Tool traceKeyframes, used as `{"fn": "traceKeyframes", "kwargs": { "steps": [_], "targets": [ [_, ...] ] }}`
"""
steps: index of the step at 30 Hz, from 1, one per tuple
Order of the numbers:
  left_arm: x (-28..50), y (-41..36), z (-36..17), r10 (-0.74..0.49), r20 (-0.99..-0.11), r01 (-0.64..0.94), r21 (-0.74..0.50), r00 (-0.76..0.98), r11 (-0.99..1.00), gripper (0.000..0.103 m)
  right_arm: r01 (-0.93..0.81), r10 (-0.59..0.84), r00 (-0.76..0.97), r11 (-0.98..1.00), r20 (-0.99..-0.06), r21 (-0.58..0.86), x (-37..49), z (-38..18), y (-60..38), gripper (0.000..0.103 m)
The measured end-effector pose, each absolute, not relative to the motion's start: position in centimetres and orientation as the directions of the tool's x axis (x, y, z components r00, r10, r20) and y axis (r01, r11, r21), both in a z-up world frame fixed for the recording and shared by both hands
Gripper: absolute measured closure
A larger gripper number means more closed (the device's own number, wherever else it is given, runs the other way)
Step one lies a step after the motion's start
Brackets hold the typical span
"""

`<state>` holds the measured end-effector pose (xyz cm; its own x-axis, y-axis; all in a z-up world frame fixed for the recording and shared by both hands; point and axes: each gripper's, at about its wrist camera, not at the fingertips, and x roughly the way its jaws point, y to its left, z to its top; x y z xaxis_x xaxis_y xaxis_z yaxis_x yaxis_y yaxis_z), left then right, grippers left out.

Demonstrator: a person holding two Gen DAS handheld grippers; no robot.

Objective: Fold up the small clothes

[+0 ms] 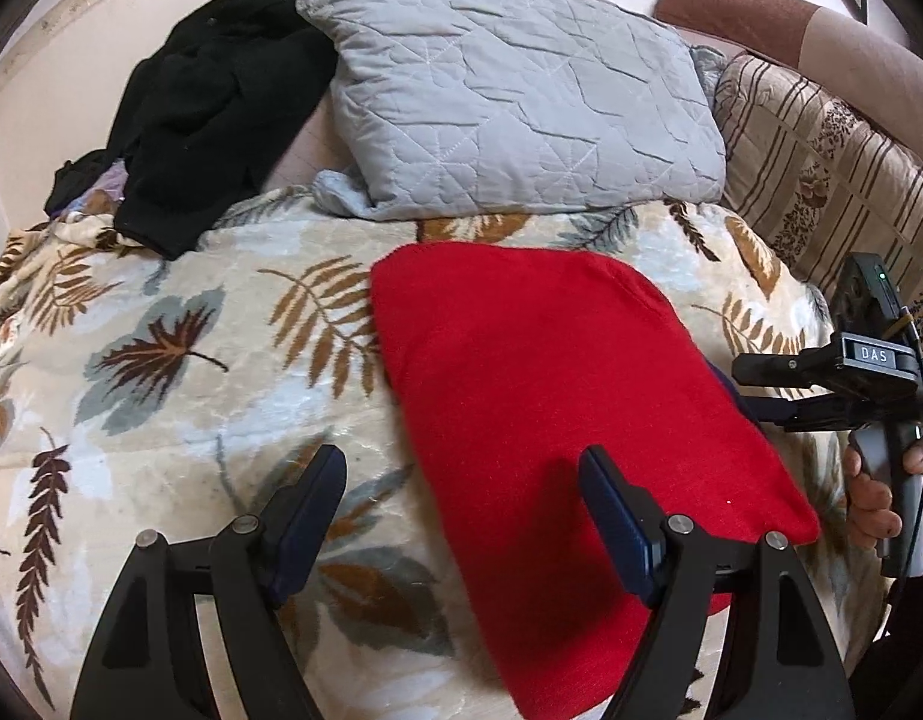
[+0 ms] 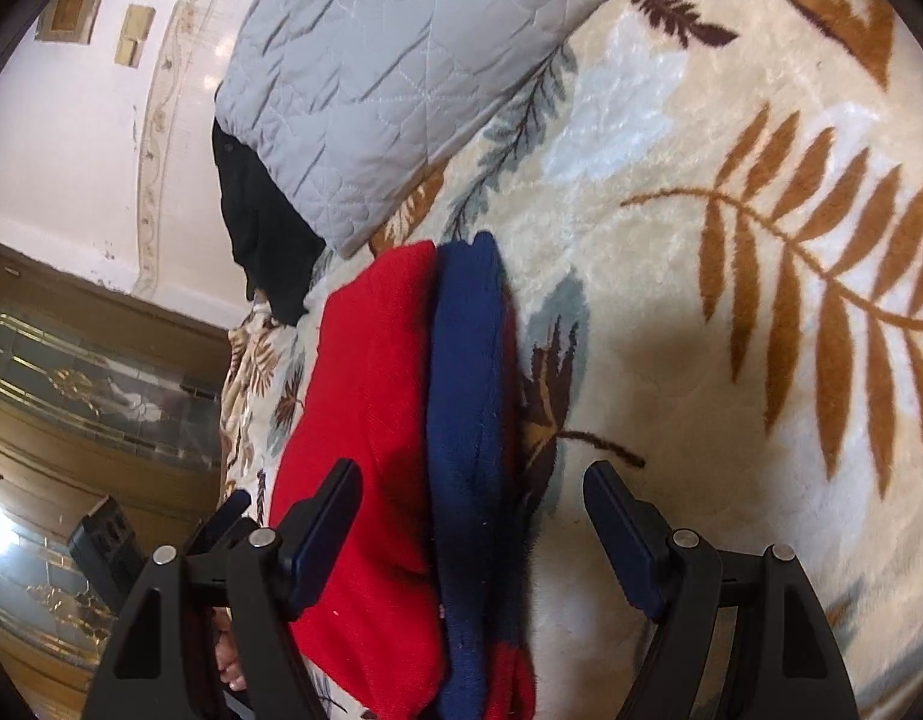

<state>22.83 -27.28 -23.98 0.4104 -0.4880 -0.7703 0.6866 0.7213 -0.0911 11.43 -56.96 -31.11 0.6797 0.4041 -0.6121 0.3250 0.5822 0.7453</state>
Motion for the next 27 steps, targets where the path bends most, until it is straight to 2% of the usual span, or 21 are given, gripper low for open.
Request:
{"fn": "traceKeyframes", "kwargs": {
  "steps": [10,17,27],
  "targets": [
    [24.6,-27.8,-26.0,-0.578,-0.786,0.663,-0.316,0.217,0.679,0.022,0.278,0.478,0.658,0.564,-0.582,0.778,12.0,-32.2,-57.5,0.023],
    [25.9,-27.7,-27.9,-0.656,-0.753,0.584,-0.508,0.055,0.633,0.018,0.248,0.518,0.633,0.569,-0.576,0.784,13.0,-32.3,-56.8,0.023],
    [27.3,-27.4,-29.5,-0.727,-0.687,0.483,-0.639,-0.009,0.598,0.016,0.215,0.564,0.624,0.542,-0.541,0.813,15.7,-32.8,-55.3,0.023]
  ]
}}
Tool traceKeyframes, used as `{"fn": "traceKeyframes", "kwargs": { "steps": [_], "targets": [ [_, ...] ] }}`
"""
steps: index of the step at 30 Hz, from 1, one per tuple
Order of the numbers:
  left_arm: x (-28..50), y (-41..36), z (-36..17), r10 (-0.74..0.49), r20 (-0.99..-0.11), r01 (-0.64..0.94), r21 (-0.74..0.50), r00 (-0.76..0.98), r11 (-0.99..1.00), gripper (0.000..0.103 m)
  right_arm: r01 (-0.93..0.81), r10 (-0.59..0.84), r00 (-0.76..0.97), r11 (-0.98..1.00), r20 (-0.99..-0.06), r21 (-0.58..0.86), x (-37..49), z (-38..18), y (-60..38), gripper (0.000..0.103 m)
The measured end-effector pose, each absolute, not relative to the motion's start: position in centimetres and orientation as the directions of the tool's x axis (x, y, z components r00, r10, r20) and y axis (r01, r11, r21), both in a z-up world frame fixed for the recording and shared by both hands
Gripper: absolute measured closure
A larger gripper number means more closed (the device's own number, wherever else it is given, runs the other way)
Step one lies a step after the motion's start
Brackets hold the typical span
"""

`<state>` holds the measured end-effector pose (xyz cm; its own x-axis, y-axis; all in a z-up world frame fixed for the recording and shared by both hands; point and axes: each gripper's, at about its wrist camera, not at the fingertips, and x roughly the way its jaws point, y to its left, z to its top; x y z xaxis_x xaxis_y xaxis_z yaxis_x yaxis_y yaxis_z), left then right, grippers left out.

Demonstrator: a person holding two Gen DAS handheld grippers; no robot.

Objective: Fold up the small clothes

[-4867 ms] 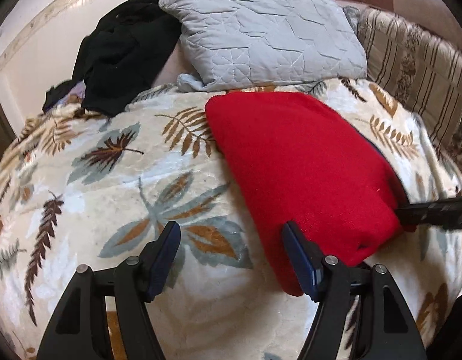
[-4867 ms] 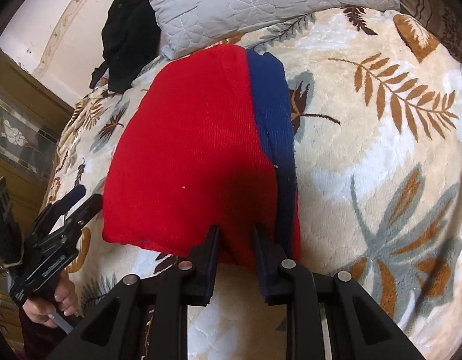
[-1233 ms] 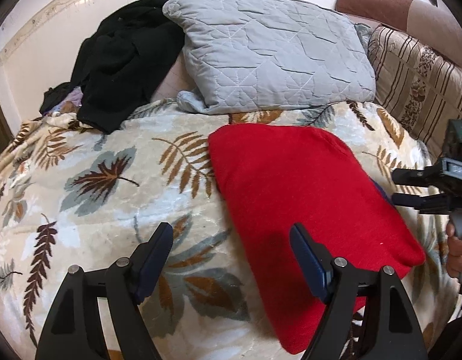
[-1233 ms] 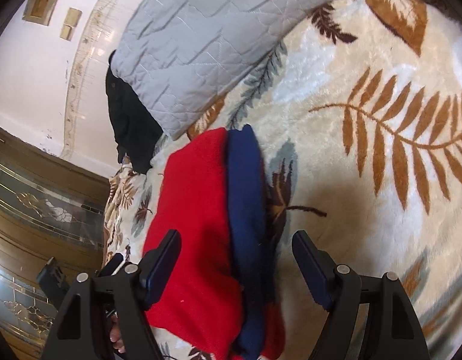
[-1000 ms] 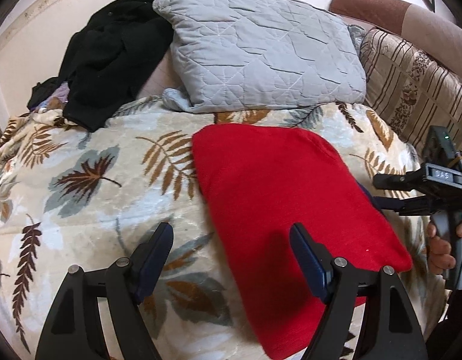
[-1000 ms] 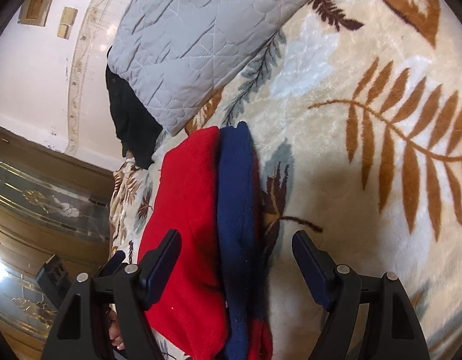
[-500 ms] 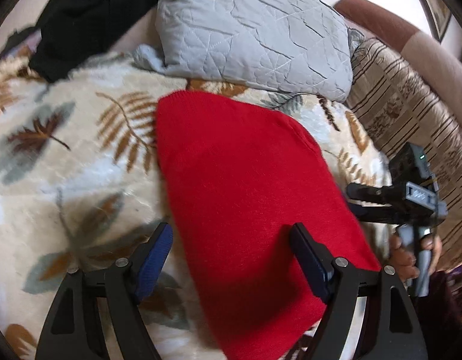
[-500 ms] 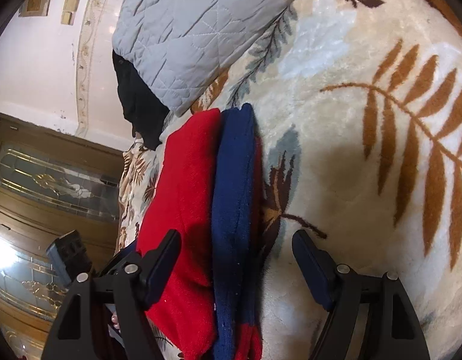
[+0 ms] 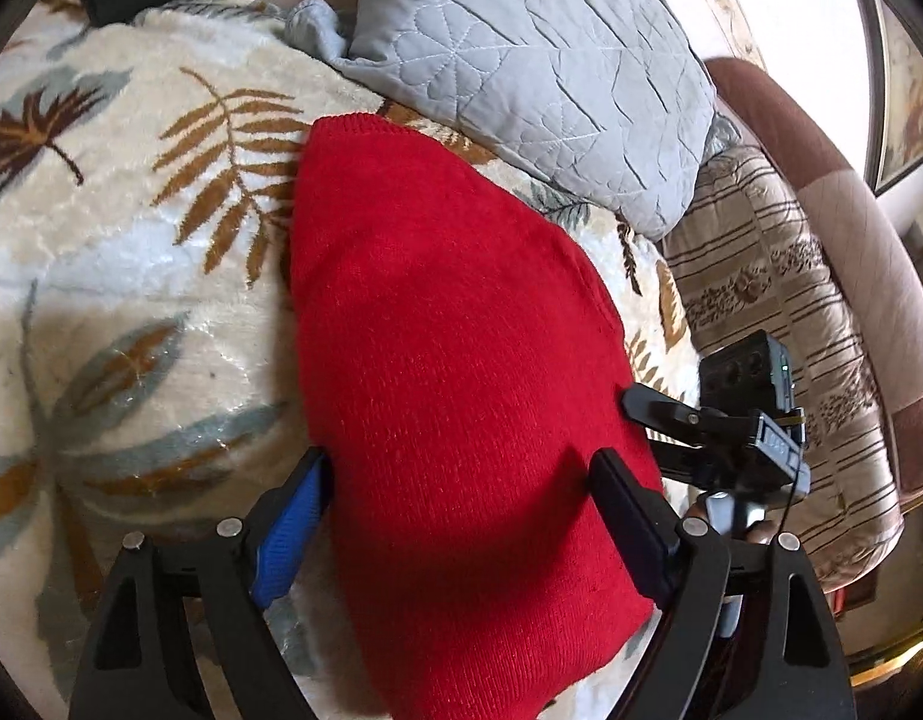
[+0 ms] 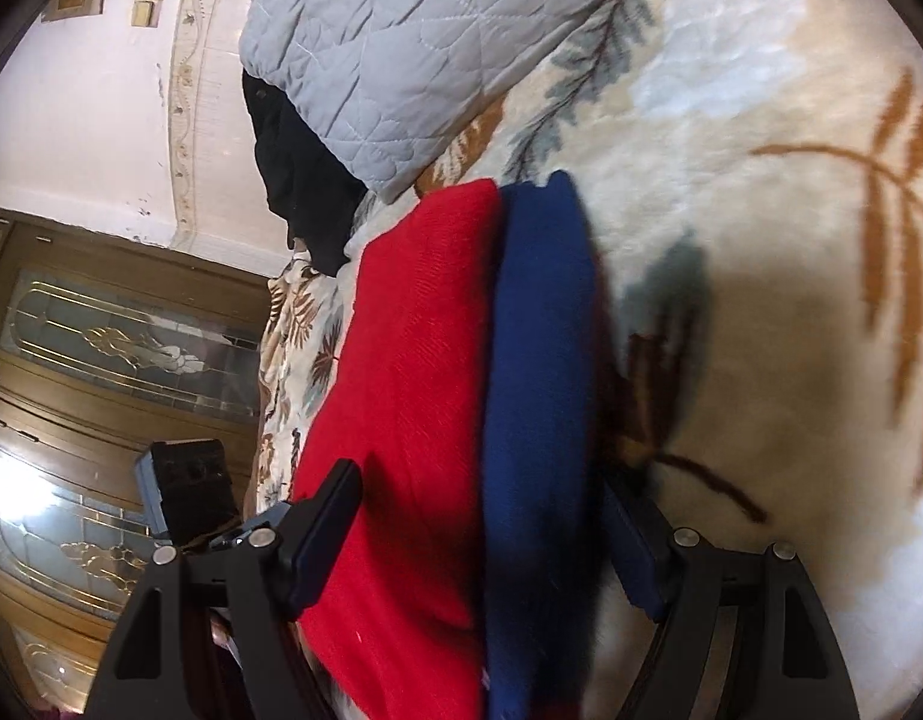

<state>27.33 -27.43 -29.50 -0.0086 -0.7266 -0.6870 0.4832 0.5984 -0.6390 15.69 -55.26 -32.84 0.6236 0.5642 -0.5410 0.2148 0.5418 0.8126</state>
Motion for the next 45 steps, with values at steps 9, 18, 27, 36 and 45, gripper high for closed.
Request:
{"fn": "traceKeyframes", "kwargs": {
  "steps": [9,18,27,36,45],
  "targets": [
    [28.1,-27.7,-29.8,-0.778,-0.628,0.435,-0.708,-0.025,0.557,0.017,0.199,0.548,0.652,0.542,-0.523,0.816,17.4,-32.9,-53.7,0.022],
    [28.2,-27.2,-29.1,-0.791,-0.612,0.437,-0.711,0.002,0.551,0.05,0.197,0.53,0.665,0.555,-0.526,0.808,17.3,-32.4,-52.4,0.048],
    [26.9,-25.9,-26.1,-0.815,-0.578,0.503,-0.694,0.036,0.515,0.057,0.178,0.473,0.705,0.603,-0.529,0.778,16.1,-29.2,-51.2,0.057],
    [24.1,-22.6,-21.0,-0.823,-0.56,0.577,-0.642,0.096,0.504,0.057,0.127,0.434,0.755,0.639,-0.492,0.759,13.4,-24.2,-48.5,0.058],
    [21.3,-18.0,-19.6,-0.797,-0.59,0.606,-0.59,0.126,0.533,0.057,0.093,0.449,0.765,0.633,-0.463,0.768,10.5,-22.5,-44.5,0.058]
  ]
}}
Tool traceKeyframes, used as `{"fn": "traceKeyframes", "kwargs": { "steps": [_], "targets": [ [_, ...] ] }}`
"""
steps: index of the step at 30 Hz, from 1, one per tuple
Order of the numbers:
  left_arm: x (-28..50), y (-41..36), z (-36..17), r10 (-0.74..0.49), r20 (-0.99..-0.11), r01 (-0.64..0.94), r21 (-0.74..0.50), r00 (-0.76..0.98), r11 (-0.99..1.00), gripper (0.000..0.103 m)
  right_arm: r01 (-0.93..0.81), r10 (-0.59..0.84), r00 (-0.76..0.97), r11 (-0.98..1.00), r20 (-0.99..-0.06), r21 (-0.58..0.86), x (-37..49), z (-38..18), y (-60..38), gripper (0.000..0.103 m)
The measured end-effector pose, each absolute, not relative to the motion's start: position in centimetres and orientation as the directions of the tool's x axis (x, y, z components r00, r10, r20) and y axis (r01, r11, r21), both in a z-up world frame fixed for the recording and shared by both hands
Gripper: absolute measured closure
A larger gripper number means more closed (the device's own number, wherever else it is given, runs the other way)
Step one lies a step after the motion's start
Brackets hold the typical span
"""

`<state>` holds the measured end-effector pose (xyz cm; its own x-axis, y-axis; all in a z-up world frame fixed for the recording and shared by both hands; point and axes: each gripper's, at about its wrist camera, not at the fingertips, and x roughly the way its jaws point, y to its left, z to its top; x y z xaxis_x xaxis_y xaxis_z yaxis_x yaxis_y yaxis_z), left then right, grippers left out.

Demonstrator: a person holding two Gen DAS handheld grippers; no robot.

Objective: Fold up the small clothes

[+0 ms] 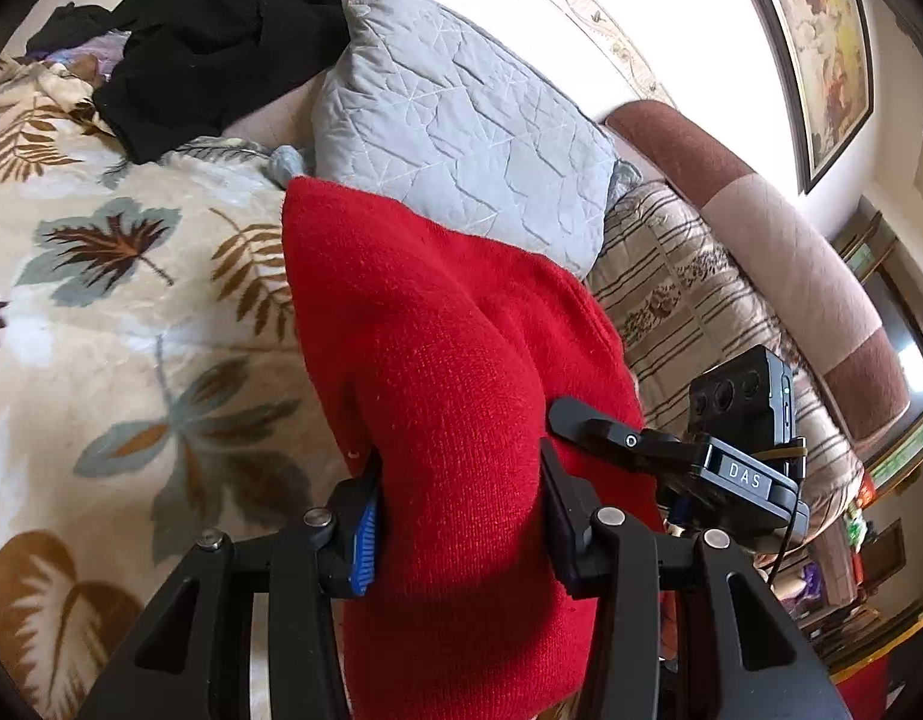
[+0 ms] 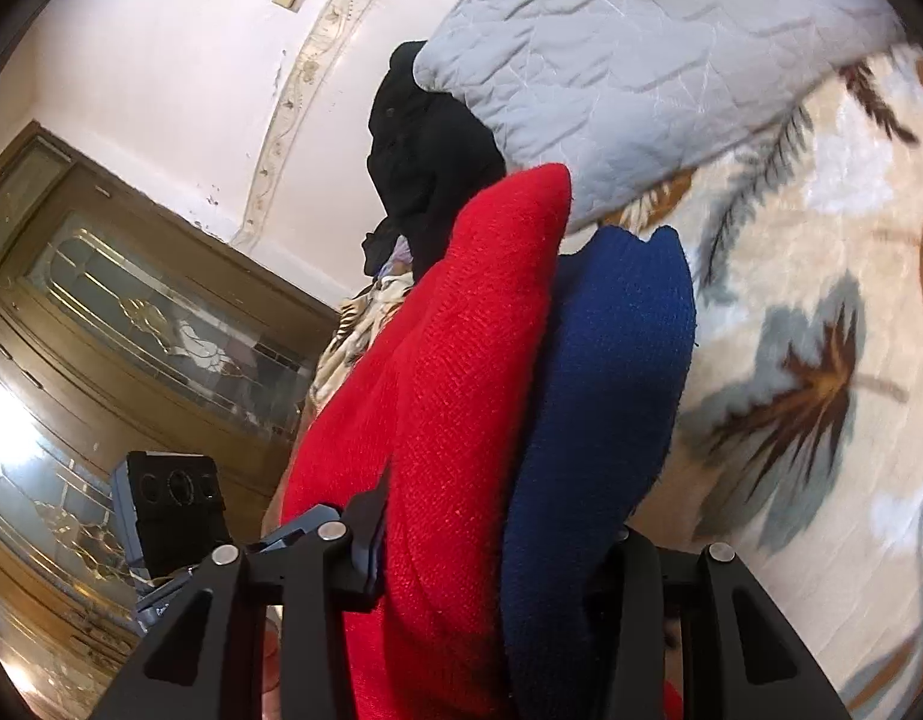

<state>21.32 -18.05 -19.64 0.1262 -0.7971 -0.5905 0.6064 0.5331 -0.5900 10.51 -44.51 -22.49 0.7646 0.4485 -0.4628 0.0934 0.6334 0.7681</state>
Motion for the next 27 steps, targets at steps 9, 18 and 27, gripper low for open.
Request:
{"fn": "traceKeyframes", "kwargs": {
  "steps": [9,18,27],
  "targets": [
    [18.6,-15.8,-21.8,-0.751,-0.648,0.603,-0.552,0.124,0.576,0.057,0.136,0.466,0.747,0.592,-0.475,0.794,7.9,-25.1,-41.6,0.058],
    [17.3,-14.9,-23.8,-0.704,-0.697,0.59,-0.513,0.138,0.623,0.056,0.155,0.485,0.724,0.578,-0.49,0.801,7.0,-26.8,-39.9,0.058],
    [16.0,-15.7,-25.1,-0.549,-0.787,0.634,-0.278,0.281,0.722,0.045,0.319,0.412,0.678,0.581,-0.609,0.749,6.6,-29.5,-40.5,0.043]
  ]
}}
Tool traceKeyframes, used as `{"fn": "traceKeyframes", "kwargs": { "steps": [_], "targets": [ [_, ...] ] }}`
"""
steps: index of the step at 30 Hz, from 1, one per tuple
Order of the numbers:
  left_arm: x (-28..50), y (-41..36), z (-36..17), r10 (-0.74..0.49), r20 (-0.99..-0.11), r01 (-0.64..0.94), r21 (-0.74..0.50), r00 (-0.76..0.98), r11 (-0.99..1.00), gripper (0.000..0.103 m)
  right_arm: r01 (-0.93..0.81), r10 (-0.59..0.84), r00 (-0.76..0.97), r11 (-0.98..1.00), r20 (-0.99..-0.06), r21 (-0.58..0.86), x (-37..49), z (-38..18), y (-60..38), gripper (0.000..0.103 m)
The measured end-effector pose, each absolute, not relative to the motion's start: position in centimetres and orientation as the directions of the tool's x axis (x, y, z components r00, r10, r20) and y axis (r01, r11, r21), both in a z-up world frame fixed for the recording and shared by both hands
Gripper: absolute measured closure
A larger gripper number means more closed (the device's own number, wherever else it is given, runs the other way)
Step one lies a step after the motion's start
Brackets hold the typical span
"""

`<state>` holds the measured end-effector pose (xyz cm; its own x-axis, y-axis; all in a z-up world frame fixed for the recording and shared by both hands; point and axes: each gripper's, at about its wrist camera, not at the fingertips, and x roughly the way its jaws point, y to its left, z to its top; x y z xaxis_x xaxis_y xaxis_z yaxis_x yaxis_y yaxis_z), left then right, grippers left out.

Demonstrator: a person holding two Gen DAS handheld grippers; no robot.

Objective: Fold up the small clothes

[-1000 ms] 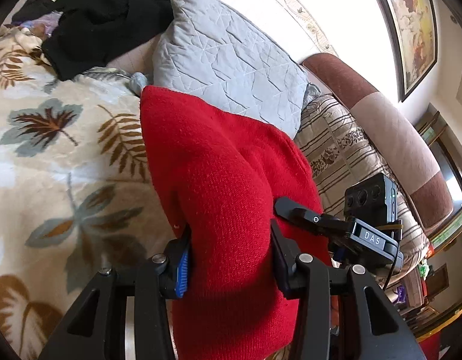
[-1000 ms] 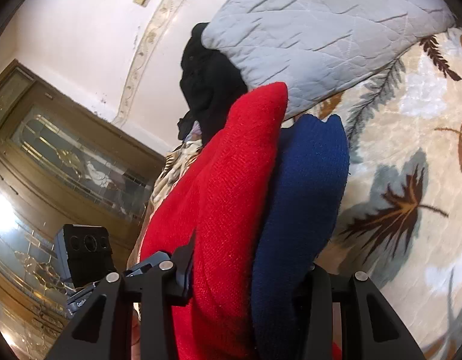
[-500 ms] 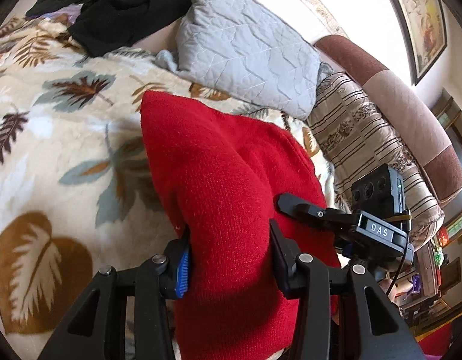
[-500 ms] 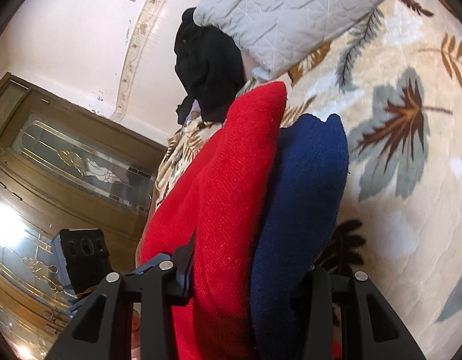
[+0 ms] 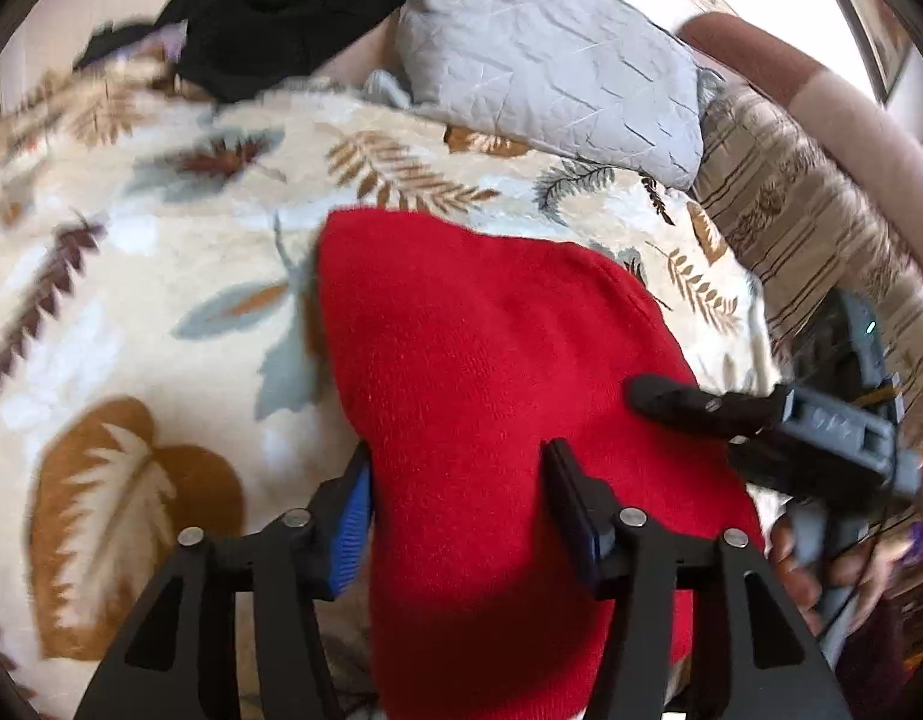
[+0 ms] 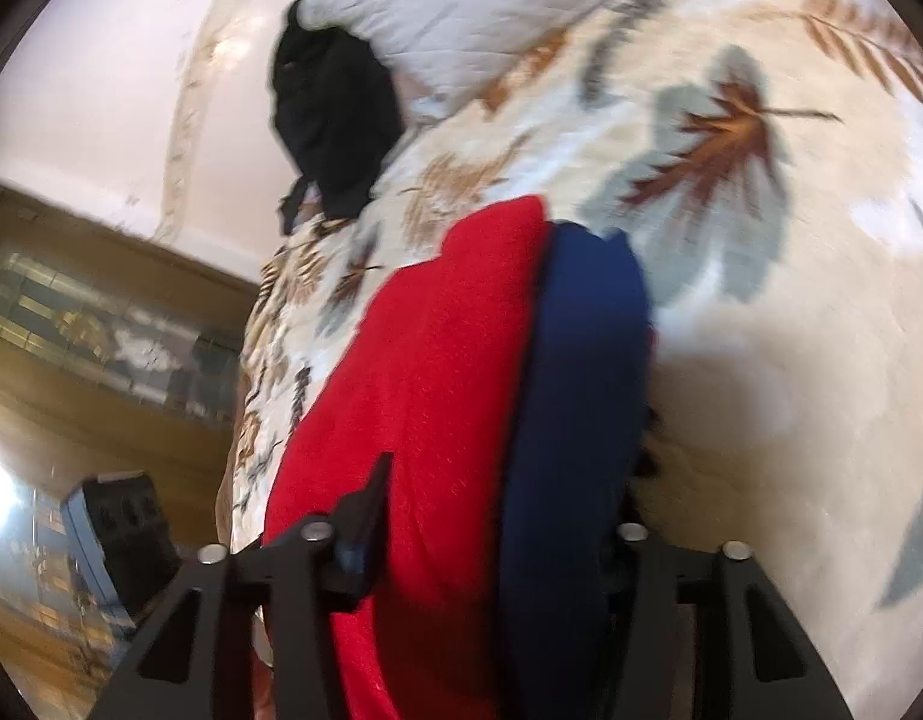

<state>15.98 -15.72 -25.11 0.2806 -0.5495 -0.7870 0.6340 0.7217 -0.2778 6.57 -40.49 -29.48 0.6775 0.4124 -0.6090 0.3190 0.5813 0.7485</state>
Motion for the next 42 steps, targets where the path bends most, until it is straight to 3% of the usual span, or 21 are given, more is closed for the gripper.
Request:
{"fn": "traceKeyframes", "kwargs": {
  "steps": [4,11,12,14,15,28,36,42],
  "targets": [
    [13.8,-15.3,-23.2,-0.48,-0.775,0.665,-0.105,0.412,0.74,0.04,0.332,0.337,0.699,0.628,-0.631,0.704,4.7,-27.1,-41.2,0.043],
    [12.3,-13.7,-22.6,-0.448,-0.759,0.662,-0.029,0.473,0.749,0.04,0.314,0.136,0.735,0.8,-0.664,0.511,5.7,-21.2,-40.1,0.045],
    [12.3,-13.7,-22.5,-0.445,-0.757,0.663,-0.022,0.478,0.749,0.04,0.304,0.129,0.722,0.823,-0.68,0.479,6.6,-20.9,-39.3,0.046],
    [12.3,-13.5,-22.6,-0.441,-0.756,0.66,-0.016,0.483,0.751,0.04,0.279,0.127,0.695,0.859,-0.708,0.428,8.6,-20.7,-37.8,0.062],
    [12.3,-13.5,-22.7,-0.44,-0.755,0.66,-0.013,0.486,0.752,0.04,0.271,0.137,0.683,0.865,-0.717,0.423,9.2,-20.7,-37.4,0.064],
    [12.4,-12.6,-23.7,-0.397,-0.756,0.641,0.038,0.52,0.766,0.037,0.365,0.129,0.531,0.857,-0.837,0.363,13.7,-25.9,-37.1,0.064],
    [11.5,-11.8,-23.8,-0.368,-0.751,0.608,0.056,0.549,0.792,0.037,0.289,0.138,0.584,0.885,-0.8,0.365,5.9,-21.2,-34.8,0.063],
    [10.4,-10.7,-24.8,-0.351,-0.742,0.58,0.062,0.571,0.812,0.037,0.326,0.078,0.538,0.899,-0.839,0.292,1.4,-23.5,-32.8,0.063]
  ]
}}
